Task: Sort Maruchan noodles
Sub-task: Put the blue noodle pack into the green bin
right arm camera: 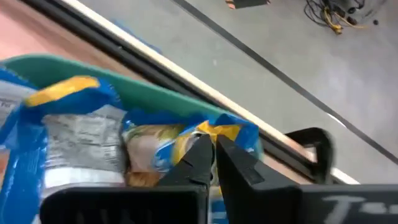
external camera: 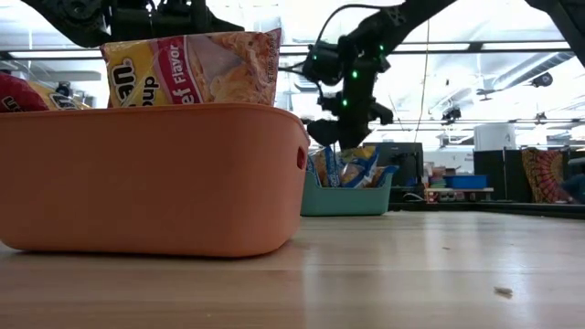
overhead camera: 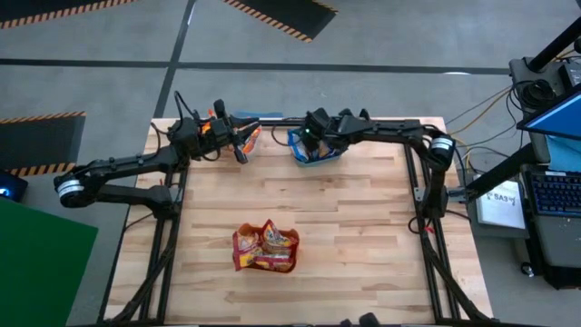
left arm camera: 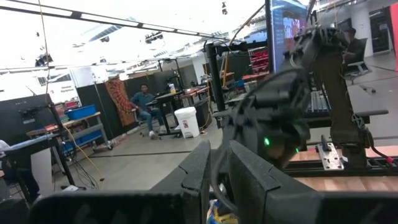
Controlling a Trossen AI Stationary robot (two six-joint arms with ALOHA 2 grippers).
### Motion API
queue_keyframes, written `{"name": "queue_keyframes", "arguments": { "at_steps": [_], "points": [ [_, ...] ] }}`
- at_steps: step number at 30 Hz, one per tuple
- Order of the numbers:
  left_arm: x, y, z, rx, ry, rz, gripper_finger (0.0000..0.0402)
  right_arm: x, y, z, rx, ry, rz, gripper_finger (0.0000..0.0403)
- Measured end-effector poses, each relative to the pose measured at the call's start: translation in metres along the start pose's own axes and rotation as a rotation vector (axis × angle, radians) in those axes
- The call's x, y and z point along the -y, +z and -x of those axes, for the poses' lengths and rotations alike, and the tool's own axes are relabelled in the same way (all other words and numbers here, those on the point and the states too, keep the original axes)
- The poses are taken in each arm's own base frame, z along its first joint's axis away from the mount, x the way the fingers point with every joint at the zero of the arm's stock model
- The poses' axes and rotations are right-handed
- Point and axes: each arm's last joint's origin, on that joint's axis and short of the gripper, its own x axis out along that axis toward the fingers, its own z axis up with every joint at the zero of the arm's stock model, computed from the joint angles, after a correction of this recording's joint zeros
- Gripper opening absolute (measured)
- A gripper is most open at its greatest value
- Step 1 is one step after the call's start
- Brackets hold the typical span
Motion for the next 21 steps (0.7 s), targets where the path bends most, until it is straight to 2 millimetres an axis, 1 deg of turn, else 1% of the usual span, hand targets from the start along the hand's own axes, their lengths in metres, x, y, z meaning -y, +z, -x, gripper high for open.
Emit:
{"name": "queue_keyframes", "arguments": {
  "at_steps": [6, 12, 17, 19, 21],
  "points": [
    [0.000, 0.000, 0.000, 0.000, 0.000, 0.000, 0.0039, -0.010, -0.023, -0.024, 0.004, 0.002, -0.010, 0.0009],
    [0.000, 0.000, 0.000, 0.001, 0.000, 0.000, 0.0039, -0.013, -0.040, -0.037, 0.000, -0.009, -0.042, 0.0009],
    [0.000, 0.000, 0.000, 0.000, 0.000, 0.000, 0.0039, -0.012, -0.039, -0.035, 0.005, -0.004, -0.027, 0.0009],
    [0.000, 0.000, 0.000, 0.000, 0.000, 0.000, 0.0039, -0.009, -0.034, -0.028, 0.014, 0.004, -0.011, 0.0009],
    [0.000, 0.000, 0.000, 0.000, 0.000, 0.000, 0.0039, -0.004, -0.025, -0.018, 0.046, 0.016, -0.021, 0.0009]
  ]
}}
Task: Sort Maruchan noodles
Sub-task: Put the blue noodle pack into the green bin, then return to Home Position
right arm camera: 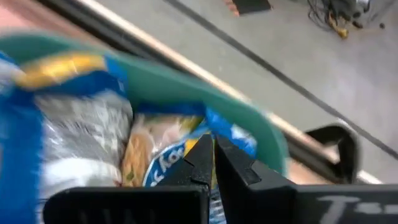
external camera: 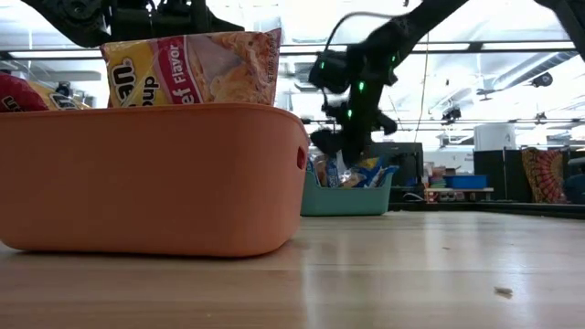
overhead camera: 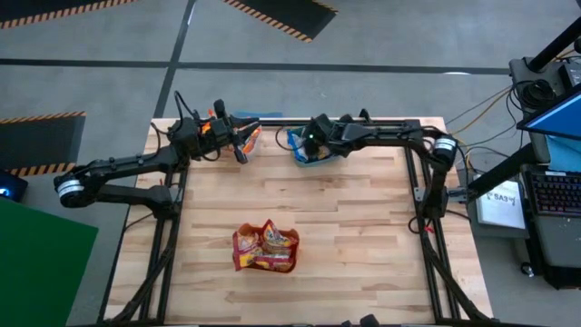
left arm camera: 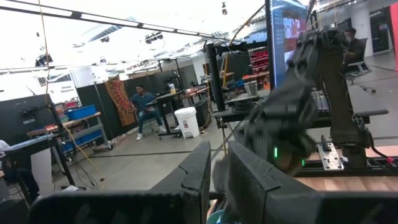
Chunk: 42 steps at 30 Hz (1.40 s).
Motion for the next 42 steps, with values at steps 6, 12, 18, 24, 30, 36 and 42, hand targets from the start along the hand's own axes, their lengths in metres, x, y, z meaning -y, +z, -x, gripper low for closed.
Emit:
{"name": "queue_keyframes", "arguments": {
  "at_steps": [6, 12, 18, 24, 30, 36, 42],
  "points": [
    [0.000, 0.000, 0.000, -0.001, 0.000, 0.000, 0.0039, 0.015, 0.016, 0.040, 0.072, 0.100, 0.077, 0.0009],
    [0.001, -0.004, 0.000, -0.043, -0.010, 0.049, 0.0039, 0.026, 0.009, 0.082, 0.140, 0.355, 0.190, 0.0009],
    [0.008, -0.030, 0.001, -0.281, -0.060, 0.108, 0.0039, 0.035, -0.034, 0.101, 0.288, 0.621, 0.261, 0.0009],
    [0.009, -0.031, 0.000, -0.316, -0.118, 0.118, 0.0039, 0.044, -0.086, 0.097, 0.458, 0.899, 0.255, 0.0009],
    [0.011, -0.020, 0.013, -0.385, -0.275, 0.063, 0.0039, 0.066, -0.126, 0.097, 0.632, 0.943, 0.266, 0.0009],
    [0.011, -0.013, 0.037, -0.321, -0.286, 0.043, 0.0039, 0.093, -0.152, 0.110, 0.753, 0.940, 0.279, 0.0009],
    [0.012, -0.001, 0.064, -0.198, -0.314, 0.050, 0.0039, 0.115, -0.171, 0.123, 0.892, 1.013, 0.252, 0.0009]
  ]
}}
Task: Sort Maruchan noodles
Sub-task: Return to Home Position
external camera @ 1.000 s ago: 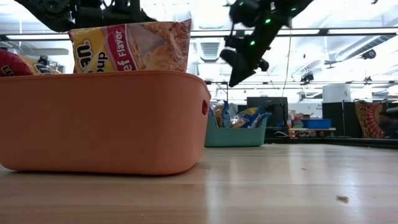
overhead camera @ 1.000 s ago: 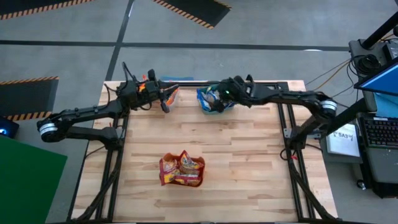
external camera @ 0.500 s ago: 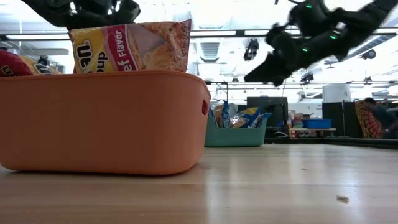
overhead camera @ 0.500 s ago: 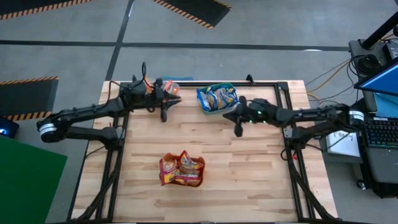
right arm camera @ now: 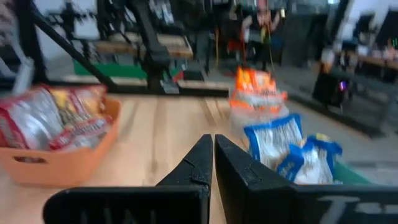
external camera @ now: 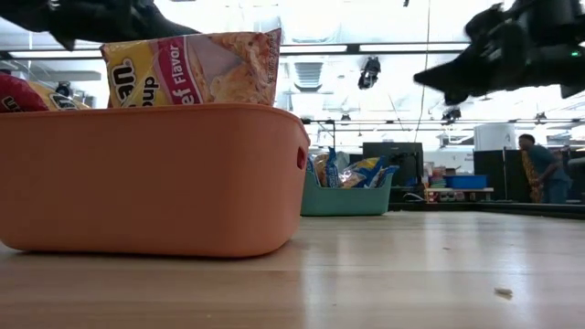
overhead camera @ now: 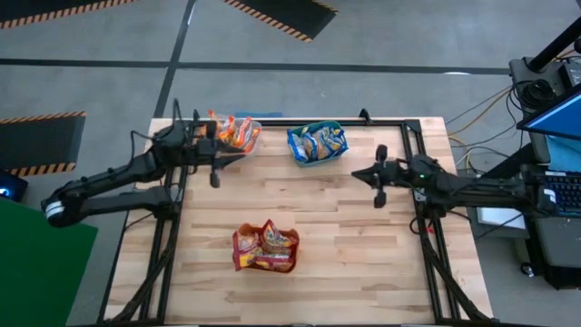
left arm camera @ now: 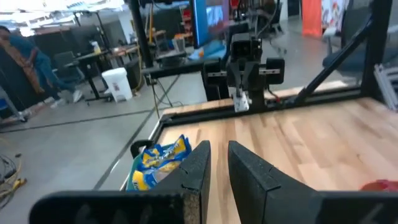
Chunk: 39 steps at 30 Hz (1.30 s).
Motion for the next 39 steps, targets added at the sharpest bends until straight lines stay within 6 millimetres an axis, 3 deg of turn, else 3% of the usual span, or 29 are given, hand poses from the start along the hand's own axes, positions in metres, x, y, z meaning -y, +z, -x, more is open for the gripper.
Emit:
{"name": "queue_keyframes", "arguments": {
  "at_steps": [4, 9, 17, 23, 29, 39],
  "points": [
    [0.007, -0.001, 0.015, 0.046, 0.011, 0.021, 0.0039, -0.003, 0.006, 0.016, 0.104, 0.008, 0.045, 0.0009],
    [0.017, -0.017, 0.030, 0.102, 0.022, 0.054, 0.0039, -0.006, 0.018, 0.039, 0.229, -0.010, 0.090, 0.0009],
    [0.031, -0.041, 0.050, 0.191, 0.039, 0.057, 0.0039, -0.011, 0.017, 0.055, 0.285, 0.035, 0.102, 0.0009],
    [0.039, -0.053, 0.060, 0.235, 0.033, 0.088, 0.0039, -0.014, 0.006, 0.062, 0.276, 0.036, 0.143, 0.0009],
    [0.051, -0.079, 0.063, 0.263, -0.087, 0.146, 0.0039, -0.016, -0.016, 0.055, 0.232, 0.059, 0.128, 0.0009],
    [0.058, -0.093, 0.064, 0.303, -0.188, 0.161, 0.0039, -0.017, -0.015, 0.055, 0.246, 0.117, 0.076, 0.0009]
  ]
}}
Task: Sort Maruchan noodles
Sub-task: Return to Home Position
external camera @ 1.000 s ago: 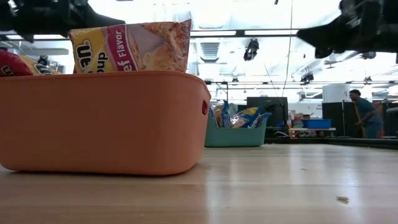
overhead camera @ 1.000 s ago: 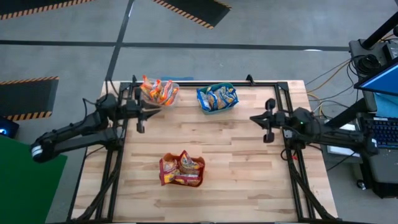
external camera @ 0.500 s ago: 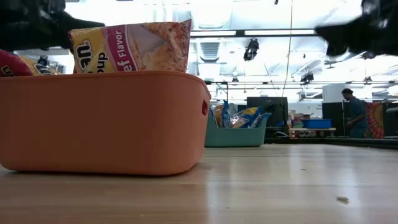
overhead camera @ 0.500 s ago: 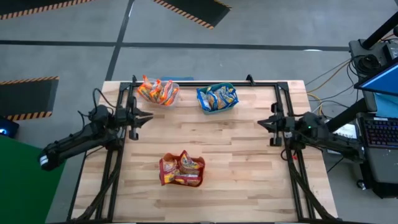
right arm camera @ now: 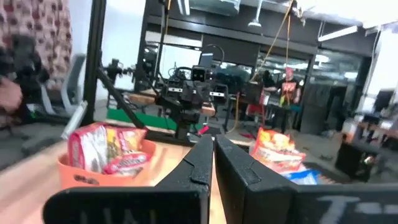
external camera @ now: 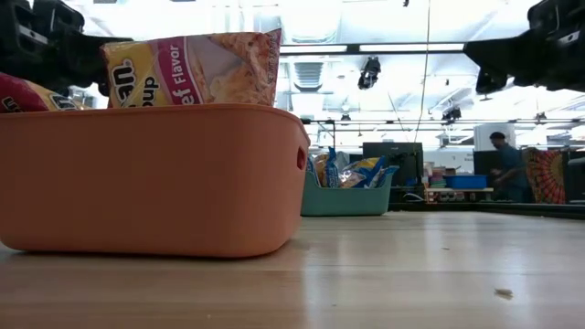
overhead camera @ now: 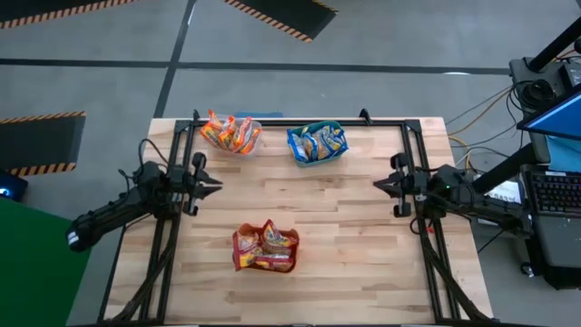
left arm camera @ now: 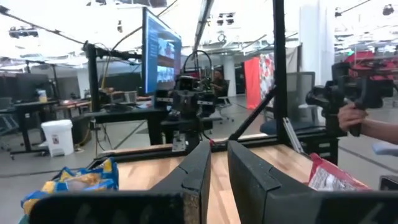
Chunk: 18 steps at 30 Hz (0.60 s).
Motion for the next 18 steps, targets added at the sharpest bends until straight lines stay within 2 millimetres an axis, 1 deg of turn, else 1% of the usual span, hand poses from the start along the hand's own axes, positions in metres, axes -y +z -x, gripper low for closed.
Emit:
{"name": "queue_keyframes", "arguments": {
  "at_steps": [4, 8, 18],
  "points": [
    [0.0002, 0.0005, 0.0003, 0.005, 0.002, -0.008, 0.0039, 0.0002, -0.0018, -0.0010, -0.018, -0.001, -0.071, 0.0009],
    [-0.0004, -0.0031, -0.0002, -0.027, 0.008, 0.105, 0.0039, 0.0003, -0.0036, -0.0019, -0.036, 0.000, -0.079, 0.0009],
    [-0.0015, -0.0060, -0.0015, -0.054, 0.012, 0.131, 0.0039, 0.0003, -0.0046, -0.0023, -0.044, 0.001, -0.083, 0.0009]
  ]
}}
